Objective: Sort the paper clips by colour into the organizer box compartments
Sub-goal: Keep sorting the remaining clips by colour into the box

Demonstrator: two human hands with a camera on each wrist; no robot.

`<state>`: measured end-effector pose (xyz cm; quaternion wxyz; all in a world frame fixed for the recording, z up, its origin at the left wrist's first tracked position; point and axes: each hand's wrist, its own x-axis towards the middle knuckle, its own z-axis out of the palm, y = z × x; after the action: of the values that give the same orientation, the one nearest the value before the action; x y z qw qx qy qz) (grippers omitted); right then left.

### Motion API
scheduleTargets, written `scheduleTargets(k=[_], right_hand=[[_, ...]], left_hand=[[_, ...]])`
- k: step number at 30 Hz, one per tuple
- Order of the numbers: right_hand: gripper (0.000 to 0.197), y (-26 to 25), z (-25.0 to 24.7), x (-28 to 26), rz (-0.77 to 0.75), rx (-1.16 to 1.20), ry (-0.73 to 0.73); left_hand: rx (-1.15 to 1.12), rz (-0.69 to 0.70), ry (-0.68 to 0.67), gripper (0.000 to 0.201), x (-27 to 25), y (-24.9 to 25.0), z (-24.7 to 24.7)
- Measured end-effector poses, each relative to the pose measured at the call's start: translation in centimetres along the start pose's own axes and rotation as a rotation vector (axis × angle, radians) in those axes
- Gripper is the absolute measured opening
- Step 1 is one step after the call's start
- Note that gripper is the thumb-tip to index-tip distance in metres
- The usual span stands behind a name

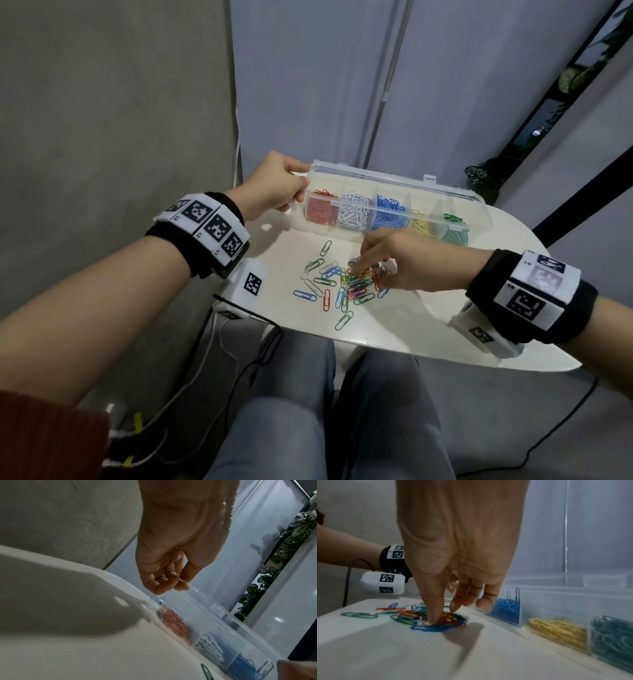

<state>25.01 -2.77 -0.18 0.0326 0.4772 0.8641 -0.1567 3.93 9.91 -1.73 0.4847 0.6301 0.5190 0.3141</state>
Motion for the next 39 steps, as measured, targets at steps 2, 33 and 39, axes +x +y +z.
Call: scheduleTargets(k=[2,33,39], right_hand=[[0.035,0.2,0.2,0.3,-0.020,-0.003,0.017],[0.012,1.0,-1.4,-0.7,0.368,0.329,0.146],[0.020,1.2,-1.1,-0.8,0.343,0.291,0.118]], left_hand=[[0.005,0.000,0.001,0.040,0.0,0.0,0.0],[0.004,0.009,0.008,0.038,-0.1,0.1,0.0],[0.011,0.004,0.014,0.038,0.0,0.1,0.0]])
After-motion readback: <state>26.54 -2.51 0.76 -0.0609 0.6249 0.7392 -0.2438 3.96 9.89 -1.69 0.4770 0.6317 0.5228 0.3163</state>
